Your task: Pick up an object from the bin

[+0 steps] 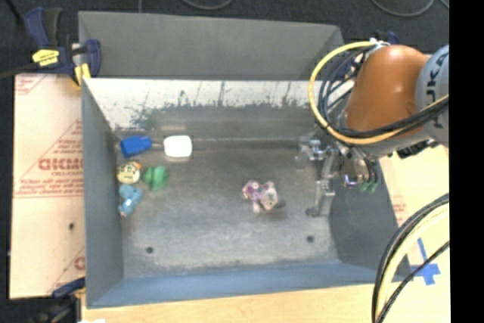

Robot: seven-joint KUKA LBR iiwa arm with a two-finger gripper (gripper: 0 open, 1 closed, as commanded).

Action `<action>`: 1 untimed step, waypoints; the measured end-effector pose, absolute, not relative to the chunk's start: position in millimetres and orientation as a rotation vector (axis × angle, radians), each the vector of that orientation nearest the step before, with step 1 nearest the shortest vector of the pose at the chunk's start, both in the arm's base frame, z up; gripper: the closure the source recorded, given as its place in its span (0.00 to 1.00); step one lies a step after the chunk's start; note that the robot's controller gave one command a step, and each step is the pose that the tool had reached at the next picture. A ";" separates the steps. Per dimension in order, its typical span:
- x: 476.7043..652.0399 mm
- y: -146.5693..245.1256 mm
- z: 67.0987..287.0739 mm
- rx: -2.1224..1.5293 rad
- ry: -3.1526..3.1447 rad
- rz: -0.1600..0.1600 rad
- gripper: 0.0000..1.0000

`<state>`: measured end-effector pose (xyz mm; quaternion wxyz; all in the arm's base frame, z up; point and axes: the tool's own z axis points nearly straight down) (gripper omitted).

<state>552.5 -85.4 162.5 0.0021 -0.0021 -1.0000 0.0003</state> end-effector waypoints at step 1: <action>554.0 -85.1 167.4 -0.003 -3.145 0.002 0.00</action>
Offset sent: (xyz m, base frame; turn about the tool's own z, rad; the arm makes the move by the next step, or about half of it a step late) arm 0.0256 0.0532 -0.0925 -0.0159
